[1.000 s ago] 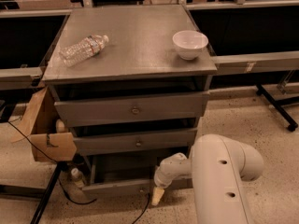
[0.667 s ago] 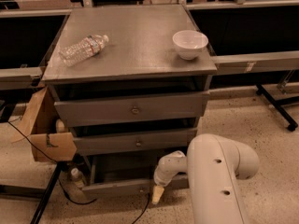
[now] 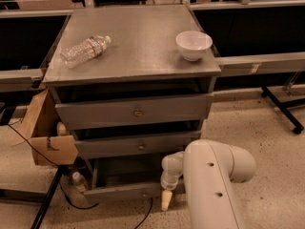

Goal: Open bottom drawer

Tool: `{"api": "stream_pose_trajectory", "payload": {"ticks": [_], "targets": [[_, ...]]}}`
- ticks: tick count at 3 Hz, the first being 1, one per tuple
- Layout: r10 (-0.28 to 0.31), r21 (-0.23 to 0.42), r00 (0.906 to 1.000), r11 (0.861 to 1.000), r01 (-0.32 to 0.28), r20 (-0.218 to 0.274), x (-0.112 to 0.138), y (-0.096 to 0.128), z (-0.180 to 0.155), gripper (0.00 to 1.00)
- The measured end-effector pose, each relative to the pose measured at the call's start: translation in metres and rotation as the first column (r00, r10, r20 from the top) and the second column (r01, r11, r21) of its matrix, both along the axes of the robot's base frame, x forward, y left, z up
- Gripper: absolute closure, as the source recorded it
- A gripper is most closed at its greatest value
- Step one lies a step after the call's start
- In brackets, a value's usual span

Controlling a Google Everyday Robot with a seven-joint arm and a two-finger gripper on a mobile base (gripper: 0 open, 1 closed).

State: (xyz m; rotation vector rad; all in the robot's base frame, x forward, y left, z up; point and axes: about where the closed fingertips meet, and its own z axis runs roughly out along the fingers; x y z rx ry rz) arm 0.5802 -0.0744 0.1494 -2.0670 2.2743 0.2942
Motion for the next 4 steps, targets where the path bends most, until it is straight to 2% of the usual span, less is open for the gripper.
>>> {"api": "stream_pose_trajectory", "payload": {"ticks": [1, 2, 3, 4], "targets": [[0.024, -0.047, 0.9976, 0.999, -0.027, -0.064, -0.014, -0.021, -0.007, 0.0], [0.032, -0.065, 0.9959, 0.997, -0.038, -0.084, -0.02, -0.029, -0.009, 0.18], [0.043, -0.079, 0.9936, 0.996, -0.051, -0.104, -0.03, -0.035, -0.009, 0.48], [0.043, -0.079, 0.9936, 0.996, -0.051, -0.104, -0.029, -0.035, -0.006, 0.71]]}}
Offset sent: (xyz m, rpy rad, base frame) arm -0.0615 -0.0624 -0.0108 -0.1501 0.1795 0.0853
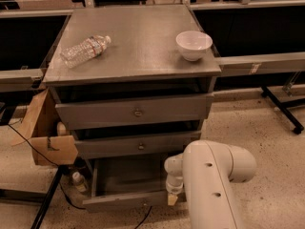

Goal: Open bottom drawer

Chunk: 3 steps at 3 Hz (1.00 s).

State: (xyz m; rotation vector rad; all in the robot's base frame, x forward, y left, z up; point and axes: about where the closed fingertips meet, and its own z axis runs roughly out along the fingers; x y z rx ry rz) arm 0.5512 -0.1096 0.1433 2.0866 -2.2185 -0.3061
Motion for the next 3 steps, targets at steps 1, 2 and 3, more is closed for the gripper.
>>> {"api": "stream_pose_trajectory", "payload": {"ticks": [1, 2, 3], "targets": [[0.0, 0.0, 1.0, 1.0, 0.0, 0.0, 0.0, 0.0, 0.001, 0.94], [0.002, -0.005, 0.9995, 1.0, -0.002, -0.033, -0.023, -0.005, -0.003, 1.0], [0.002, -0.005, 0.9995, 1.0, -0.002, -0.033, -0.022, -0.005, 0.001, 1.0]]}}
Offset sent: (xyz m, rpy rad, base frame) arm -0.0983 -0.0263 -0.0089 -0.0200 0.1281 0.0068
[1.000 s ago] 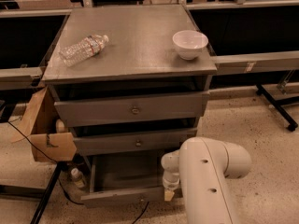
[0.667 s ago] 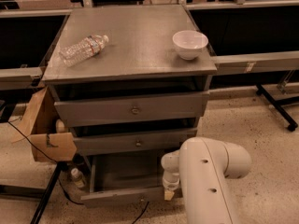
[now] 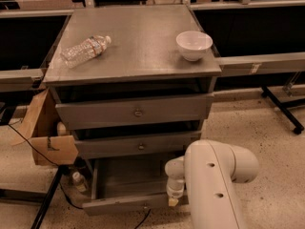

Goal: Open bottom drawer

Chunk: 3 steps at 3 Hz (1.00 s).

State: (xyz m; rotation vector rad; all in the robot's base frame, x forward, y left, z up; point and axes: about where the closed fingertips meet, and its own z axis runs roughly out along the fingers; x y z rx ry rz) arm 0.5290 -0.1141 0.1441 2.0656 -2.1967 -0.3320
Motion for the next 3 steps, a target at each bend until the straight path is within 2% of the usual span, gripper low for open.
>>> {"api": "stream_pose_trajectory", "payload": {"ticks": [1, 2, 3], "targets": [[-0.009, 0.005, 0.9997, 1.0, 0.01, -0.02, -0.017, 0.001, -0.003, 1.0], [-0.011, 0.006, 0.9997, 1.0, 0.011, -0.022, -0.019, 0.001, 0.001, 1.0], [-0.027, 0.015, 0.9987, 1.0, 0.027, -0.042, -0.038, 0.001, -0.002, 1.0]]}}
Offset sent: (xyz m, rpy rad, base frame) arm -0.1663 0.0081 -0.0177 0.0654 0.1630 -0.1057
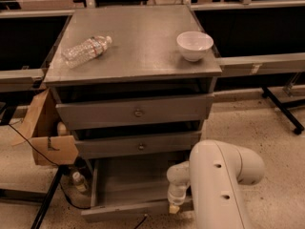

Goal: Open bottom drawer

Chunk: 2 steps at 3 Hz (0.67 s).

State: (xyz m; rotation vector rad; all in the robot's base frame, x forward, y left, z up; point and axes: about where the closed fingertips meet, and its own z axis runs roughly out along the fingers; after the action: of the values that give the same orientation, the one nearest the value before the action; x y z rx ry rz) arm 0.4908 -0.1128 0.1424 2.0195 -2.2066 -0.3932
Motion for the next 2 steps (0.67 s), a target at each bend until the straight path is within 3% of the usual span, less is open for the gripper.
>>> {"api": "stream_pose_trajectory", "payload": {"ticks": [2], "targets": [[-0.011, 0.007, 0.9999, 1.0, 0.011, -0.007, -0.0071, -0.0008, 0.0008, 1.0]]}}
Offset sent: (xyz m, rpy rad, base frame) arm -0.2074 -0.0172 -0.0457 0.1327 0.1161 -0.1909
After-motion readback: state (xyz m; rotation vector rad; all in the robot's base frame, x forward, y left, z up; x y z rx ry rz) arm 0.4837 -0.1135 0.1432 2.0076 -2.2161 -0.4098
